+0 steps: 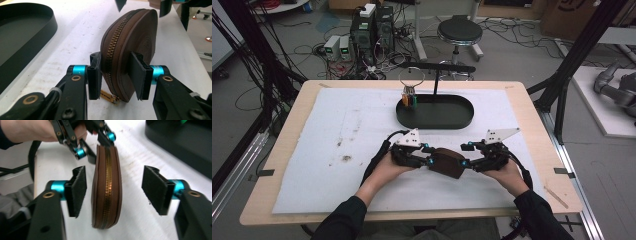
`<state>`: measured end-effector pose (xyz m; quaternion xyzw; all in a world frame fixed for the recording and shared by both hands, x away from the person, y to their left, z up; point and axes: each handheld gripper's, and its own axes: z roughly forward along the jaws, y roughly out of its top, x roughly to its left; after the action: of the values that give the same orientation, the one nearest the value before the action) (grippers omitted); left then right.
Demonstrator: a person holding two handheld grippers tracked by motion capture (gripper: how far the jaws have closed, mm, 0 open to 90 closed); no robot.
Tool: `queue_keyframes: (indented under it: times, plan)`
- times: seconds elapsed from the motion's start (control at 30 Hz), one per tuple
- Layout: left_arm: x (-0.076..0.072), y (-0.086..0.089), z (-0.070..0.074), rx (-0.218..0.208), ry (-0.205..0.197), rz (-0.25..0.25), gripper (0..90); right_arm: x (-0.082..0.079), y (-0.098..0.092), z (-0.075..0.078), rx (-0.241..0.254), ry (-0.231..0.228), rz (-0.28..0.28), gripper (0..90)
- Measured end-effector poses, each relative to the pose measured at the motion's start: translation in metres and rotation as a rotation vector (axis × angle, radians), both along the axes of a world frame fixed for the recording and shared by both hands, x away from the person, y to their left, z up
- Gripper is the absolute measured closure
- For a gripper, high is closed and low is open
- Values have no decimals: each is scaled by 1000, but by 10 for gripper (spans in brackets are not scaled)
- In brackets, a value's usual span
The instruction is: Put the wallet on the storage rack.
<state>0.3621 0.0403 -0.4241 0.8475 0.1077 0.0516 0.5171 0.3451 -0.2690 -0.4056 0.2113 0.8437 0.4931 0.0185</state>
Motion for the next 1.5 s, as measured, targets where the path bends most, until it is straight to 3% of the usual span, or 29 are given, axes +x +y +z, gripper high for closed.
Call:
queue_keyframes:
  times: [0.1, 0.17, 0.2, 0.27, 0.5, 0.53, 0.57, 0.7, 0.87, 1.03, 1.1, 1.4, 1.43, 1.47, 1.5]
  plan:
    - [0, 1, 0, -8, 5, 0, 636, 3, 3, -10, -48, 35, 18, 411]
    - [-2, 1, 0, -11, 3, -1, 638, 4, 9, -16, -92, 82, 55, 524]
    - [-2, 1, 0, -6, 0, -3, 638, 4, 9, -16, -92, 82, 55, 524]
    - [-2, 2, 0, -10, 7, 0, 637, 4, 10, -16, -89, 76, 83, 606]
    - [-2, 3, -1, -18, 17, -7, 626, 5, 9, -17, -72, 93, 97, 648]
    - [-2, 3, -1, -29, 29, -7, 611, 5, 9, -17, -72, 96, 102, 654]
    - [-1, 3, 0, -37, 42, 3, 509, 4, 8, -16, -73, 85, 117, 660]
    - [1, 4, -1, -82, 90, -9, 419, 2, 8, -14, -55, 64, 139, 663]
    - [-2, 3, 1, -123, 104, -65, 394, 1, 3, -7, -14, 36, 156, 665]
    - [-6, -5, 3, -103, 94, -99, 448, 1, 2, -3, -4, 21, 172, 665]
    - [-6, -6, 3, -90, 76, -106, 520, 0, 2, -2, -8, 23, 174, 664]
    - [-4, -2, 6, -126, 86, -126, 626, 1, 1, -1, 5, 20, 188, 648]
    - [-5, -3, 7, -134, 85, -129, 636, 2, 0, -1, 11, 20, 187, 629]
    - [-6, -2, 8, -136, 79, -131, 663, 2, -2, 1, 28, 12, 166, 539]
    - [-6, -2, 9, -140, 72, -128, 663, 2, -2, 1, 28, 12, 166, 539]
